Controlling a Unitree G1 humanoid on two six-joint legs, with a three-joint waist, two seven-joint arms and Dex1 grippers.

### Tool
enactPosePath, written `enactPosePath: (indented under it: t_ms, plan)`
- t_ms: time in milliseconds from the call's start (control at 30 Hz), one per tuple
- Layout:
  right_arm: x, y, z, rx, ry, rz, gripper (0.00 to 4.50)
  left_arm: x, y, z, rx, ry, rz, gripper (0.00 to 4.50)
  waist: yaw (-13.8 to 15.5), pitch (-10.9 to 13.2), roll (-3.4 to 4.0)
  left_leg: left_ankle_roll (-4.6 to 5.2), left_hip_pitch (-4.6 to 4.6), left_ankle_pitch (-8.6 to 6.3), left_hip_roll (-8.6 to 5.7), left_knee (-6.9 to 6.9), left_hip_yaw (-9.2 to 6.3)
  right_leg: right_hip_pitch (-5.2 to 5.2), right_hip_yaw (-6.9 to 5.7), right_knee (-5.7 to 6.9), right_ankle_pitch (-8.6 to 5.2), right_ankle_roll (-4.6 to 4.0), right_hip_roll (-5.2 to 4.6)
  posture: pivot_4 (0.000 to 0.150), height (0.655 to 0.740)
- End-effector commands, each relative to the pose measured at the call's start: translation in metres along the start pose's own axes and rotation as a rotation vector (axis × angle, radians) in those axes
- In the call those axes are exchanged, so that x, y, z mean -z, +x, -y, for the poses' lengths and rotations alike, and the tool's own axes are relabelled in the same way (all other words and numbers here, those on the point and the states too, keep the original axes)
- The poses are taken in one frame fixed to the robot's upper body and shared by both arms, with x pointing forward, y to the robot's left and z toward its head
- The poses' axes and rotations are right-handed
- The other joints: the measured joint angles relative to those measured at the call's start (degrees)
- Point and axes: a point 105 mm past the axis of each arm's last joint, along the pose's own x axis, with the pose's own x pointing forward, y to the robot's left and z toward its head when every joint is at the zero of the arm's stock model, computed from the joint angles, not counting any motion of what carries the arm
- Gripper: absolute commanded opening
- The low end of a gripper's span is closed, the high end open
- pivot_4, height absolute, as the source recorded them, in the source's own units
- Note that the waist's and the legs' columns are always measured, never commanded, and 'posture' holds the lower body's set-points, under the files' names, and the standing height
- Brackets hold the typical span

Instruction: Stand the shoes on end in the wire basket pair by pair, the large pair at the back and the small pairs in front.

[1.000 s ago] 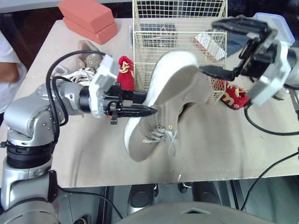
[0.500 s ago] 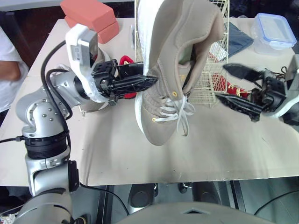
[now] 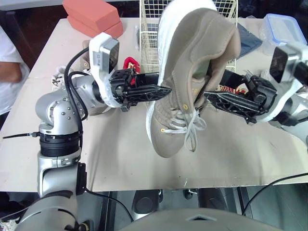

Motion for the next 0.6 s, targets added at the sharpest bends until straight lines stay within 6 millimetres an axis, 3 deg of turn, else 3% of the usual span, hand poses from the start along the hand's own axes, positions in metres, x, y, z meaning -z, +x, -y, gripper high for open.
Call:
enactPosePath:
  t_ms: [33,133,200,267,333,400,433,500,533,600]
  plan:
    - [-0.004,0.006,-0.013,-0.068,-0.014,-0.004,2.57,-0.007,0.005,0.003,0.028,0.057,0.008,1.84,0.0,0.0,0.0,0.0,0.0,0.0,0.0,-0.01,0.01,0.0,0.01,0.0,0.0,0.0,0.0,0.15,0.686]
    - [-0.004,0.005,-0.012,-0.072,-0.006,-0.003,1.6,-0.006,0.005,0.004,0.032,0.034,0.013,1.84,0.0,0.0,0.0,0.0,-0.01,0.0,0.0,-0.01,0.01,0.0,0.01,-0.01,0.0,0.0,0.0,0.15,0.686]
    - [-0.004,0.005,-0.012,-0.072,0.001,0.003,0.64,-0.004,0.004,0.003,0.023,0.024,0.009,1.84,0.0,0.0,0.0,0.0,-0.01,0.0,0.0,-0.01,0.01,0.0,0.01,-0.02,0.0,0.0,-0.01,0.15,0.686]
    - [-0.004,0.005,-0.012,-0.074,0.003,0.006,0.2,-0.004,0.003,-0.002,-0.007,0.024,0.011,1.84,0.0,0.0,0.0,0.0,0.0,0.0,0.0,-0.02,0.01,-0.01,0.01,-0.01,0.0,0.0,-0.01,0.15,0.686]
    - [-0.004,0.006,-0.012,-0.074,0.007,0.014,0.06,-0.007,0.002,-0.007,-0.035,0.023,0.033,1.84,0.0,0.0,0.0,0.0,0.0,0.0,0.0,-0.03,0.01,-0.01,0.01,-0.01,0.0,0.0,0.0,0.15,0.686]
    - [-0.004,0.006,-0.011,-0.066,0.009,0.025,0.06,-0.01,0.001,-0.011,-0.066,0.026,0.049,2.73,0.0,0.0,0.0,0.0,-0.01,0.0,0.01,-0.03,0.01,-0.01,0.01,-0.01,0.0,0.0,-0.01,0.15,0.686]
    - [-0.005,0.006,-0.01,-0.062,0.009,0.03,0.06,-0.009,0.0,-0.014,-0.084,0.032,0.041,2.93,0.0,0.0,0.0,0.0,-0.01,0.0,0.0,-0.03,0.01,-0.01,0.01,-0.01,0.0,0.0,-0.01,0.15,0.686]
    - [-0.007,0.006,-0.008,-0.043,0.004,0.042,0.06,-0.007,-0.002,-0.016,-0.109,0.04,0.027,4.02,0.0,0.0,0.0,0.0,-0.01,0.0,0.0,-0.03,0.01,-0.02,0.01,-0.01,0.0,0.0,-0.01,0.15,0.686]
    - [-0.009,0.005,-0.007,-0.032,-0.002,0.049,0.06,-0.007,-0.002,-0.017,-0.117,0.043,0.022,4.36,0.0,0.0,0.0,0.0,-0.01,0.0,0.0,-0.04,0.02,-0.02,0.02,-0.01,0.0,0.0,0.0,0.15,0.686]
    - [-0.014,0.003,-0.004,-0.014,-0.014,0.062,0.06,-0.006,-0.005,-0.015,-0.129,0.055,0.006,4.44,0.0,0.0,0.0,0.0,-0.01,0.0,0.0,-0.05,0.01,-0.03,0.01,-0.01,0.0,0.0,0.0,0.15,0.686]
